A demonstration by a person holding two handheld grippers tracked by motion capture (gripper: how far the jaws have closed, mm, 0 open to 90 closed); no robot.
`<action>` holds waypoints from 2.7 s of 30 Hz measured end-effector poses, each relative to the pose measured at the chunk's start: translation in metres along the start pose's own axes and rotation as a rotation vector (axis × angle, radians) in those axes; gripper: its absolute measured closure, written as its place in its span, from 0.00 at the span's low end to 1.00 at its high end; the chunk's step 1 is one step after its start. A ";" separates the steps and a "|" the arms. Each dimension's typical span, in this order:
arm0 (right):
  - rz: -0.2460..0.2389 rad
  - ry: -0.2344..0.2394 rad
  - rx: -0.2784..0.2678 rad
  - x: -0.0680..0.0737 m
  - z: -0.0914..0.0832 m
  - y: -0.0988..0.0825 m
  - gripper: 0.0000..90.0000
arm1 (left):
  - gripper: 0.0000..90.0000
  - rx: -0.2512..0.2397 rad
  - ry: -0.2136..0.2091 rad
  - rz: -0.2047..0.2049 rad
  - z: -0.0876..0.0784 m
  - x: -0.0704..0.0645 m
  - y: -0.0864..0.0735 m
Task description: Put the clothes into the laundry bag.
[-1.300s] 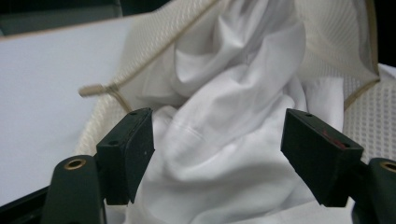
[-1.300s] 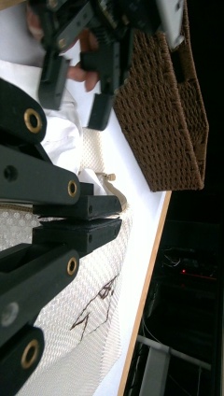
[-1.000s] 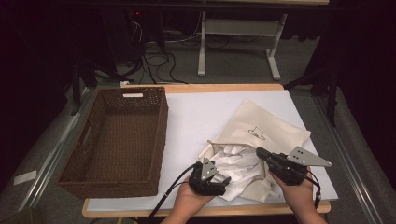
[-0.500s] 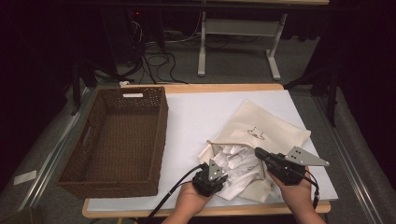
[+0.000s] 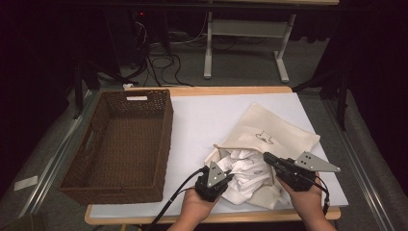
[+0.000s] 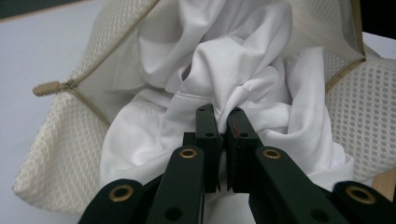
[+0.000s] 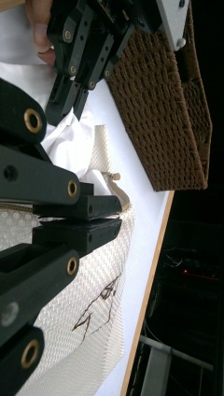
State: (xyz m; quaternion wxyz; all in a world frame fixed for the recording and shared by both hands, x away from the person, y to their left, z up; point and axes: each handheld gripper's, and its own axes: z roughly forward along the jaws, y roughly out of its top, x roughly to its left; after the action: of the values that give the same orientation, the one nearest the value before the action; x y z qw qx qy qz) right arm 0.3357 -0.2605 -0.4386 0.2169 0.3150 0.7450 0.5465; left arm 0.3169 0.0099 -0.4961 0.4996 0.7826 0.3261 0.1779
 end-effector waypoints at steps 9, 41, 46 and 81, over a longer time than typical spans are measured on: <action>0.002 -0.005 -0.005 -0.001 -0.001 0.001 0.98 | 0.96 -0.072 0.032 -0.010 0.005 0.003 0.007; 0.008 0.002 -0.001 -0.002 0.001 -0.002 0.98 | 0.89 -0.092 0.049 -0.039 0.058 -0.002 0.020; -0.001 0.000 0.001 0.000 0.001 -0.001 0.98 | 0.66 -0.082 0.045 -0.010 0.040 0.002 0.012; -0.008 -0.007 0.002 0.000 0.001 -0.001 0.98 | 0.90 0.064 0.042 -0.043 0.043 0.006 0.010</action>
State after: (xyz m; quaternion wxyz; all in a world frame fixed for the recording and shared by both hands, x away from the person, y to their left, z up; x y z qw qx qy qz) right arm 0.3358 -0.2599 -0.4401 0.2214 0.3141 0.7461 0.5438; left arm 0.3503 -0.0173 -0.5065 0.4711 0.7870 0.3589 0.1728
